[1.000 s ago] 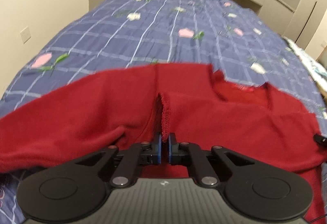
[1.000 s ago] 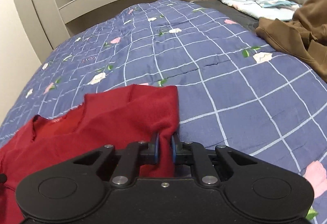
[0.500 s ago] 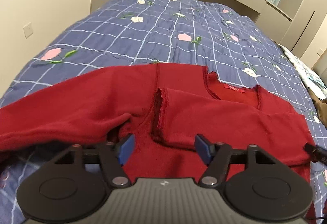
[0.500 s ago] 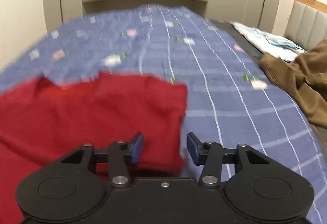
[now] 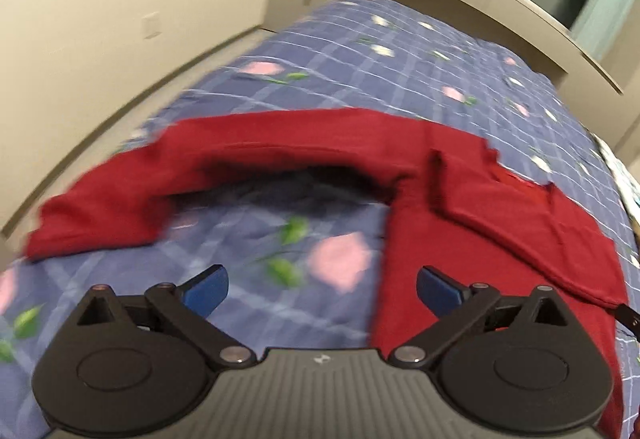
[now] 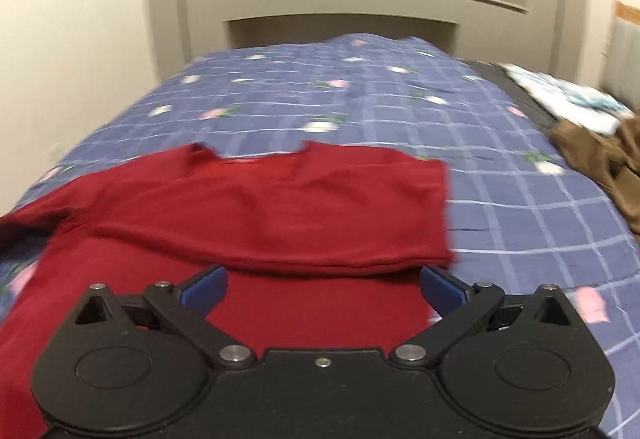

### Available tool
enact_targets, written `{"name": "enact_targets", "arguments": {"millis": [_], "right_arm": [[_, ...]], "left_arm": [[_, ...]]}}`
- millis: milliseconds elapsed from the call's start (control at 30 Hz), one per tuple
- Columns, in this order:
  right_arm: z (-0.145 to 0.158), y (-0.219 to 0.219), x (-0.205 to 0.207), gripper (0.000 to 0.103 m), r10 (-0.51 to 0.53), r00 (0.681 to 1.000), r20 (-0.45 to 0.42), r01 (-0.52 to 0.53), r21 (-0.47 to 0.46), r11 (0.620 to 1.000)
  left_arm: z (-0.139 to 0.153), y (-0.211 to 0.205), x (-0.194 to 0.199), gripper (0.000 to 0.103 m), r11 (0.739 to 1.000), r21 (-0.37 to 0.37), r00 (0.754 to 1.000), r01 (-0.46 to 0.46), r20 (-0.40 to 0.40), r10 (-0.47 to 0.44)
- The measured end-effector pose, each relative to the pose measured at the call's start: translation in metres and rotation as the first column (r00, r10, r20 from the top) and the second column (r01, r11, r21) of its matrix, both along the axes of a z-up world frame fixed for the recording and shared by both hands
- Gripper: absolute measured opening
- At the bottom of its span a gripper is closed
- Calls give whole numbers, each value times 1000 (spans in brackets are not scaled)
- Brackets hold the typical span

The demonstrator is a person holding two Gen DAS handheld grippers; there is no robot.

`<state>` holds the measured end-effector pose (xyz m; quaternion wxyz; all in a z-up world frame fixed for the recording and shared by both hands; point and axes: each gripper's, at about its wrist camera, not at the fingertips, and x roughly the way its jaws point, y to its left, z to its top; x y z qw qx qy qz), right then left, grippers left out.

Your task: Fold small clothes

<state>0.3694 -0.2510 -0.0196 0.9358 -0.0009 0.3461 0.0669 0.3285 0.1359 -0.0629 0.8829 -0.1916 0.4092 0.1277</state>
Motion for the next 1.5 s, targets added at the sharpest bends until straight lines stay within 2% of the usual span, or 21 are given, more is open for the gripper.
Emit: {"name": "enact_targets", "arguments": {"millis": [167,233,300,433,533,633,700,767,833,867,933,1000,1033,1067,1133,1233,1300,1400,1500], "right_arm": [[10,70,-8,102,208,977,45,-204,-78,976],[14,106,-11,102,312,948,64,-303,-118,946],[17,146,-16,102,425,902,81,-408,-165,898],[22,227,-33,102,626,774,99,-594,-231,771],[19,287,-51,96,761,643,87,-724,-256,641],[12,344,-74,86,867,493,67,-814,-317,487],[7,375,-83,78,905,423,54,-852,-317,417],[4,400,-92,73,930,365,45,-882,-304,361],[1,421,-97,60,946,322,34,-902,-294,317],[-1,433,-99,58,954,298,22,-912,-288,292],[-5,451,-102,53,964,267,1,-922,-290,255],[-11,465,-103,50,968,250,-34,-927,-296,230],[-14,473,-102,43,966,251,-56,-928,-299,224],[-16,479,-101,39,964,257,-70,-927,-300,226],[-15,487,-97,13,959,271,-89,-932,-274,238],[-3,489,-87,8,950,298,-93,-936,-226,271],[11,490,-74,7,944,322,-68,-936,-172,306],[44,480,-41,7,925,380,-12,-922,-84,378],[87,468,-3,7,893,448,48,-894,-4,449]], "left_arm": [[7,49,-53,102,991,7,991,-133,21,133],[7,67,-72,102,982,-6,982,-187,31,187],[7,87,-92,102,968,-13,967,-251,39,251],[4,120,-122,102,933,-28,932,-359,40,360],[2,145,-142,102,902,-40,901,-430,42,431],[0,164,-157,102,872,-63,871,-486,52,489],[-1,175,-167,102,853,-74,851,-517,61,522],[-1,184,-176,102,832,-84,830,-548,67,553],[0,193,-187,102,811,-92,808,-578,73,584],[-1,198,-192,102,802,-94,799,-589,75,596],[-1,207,-200,102,783,-95,779,-615,77,622],[-1,213,-207,102,765,-97,761,-637,78,644],[-2,214,-209,102,759,-98,755,-644,78,651],[-3,217,-212,102,753,-100,750,-650,76,657],[-5,219,-216,102,746,-103,743,-658,74,665],[-7,219,-217,102,745,-111,742,-658,76,667],[-8,218,-214,102,746,-122,742,-655,86,665],[-7,214,-212,102,754,-133,748,-643,101,656],[-7,209,-205,102,770,-136,764,-623,101,637]]}}
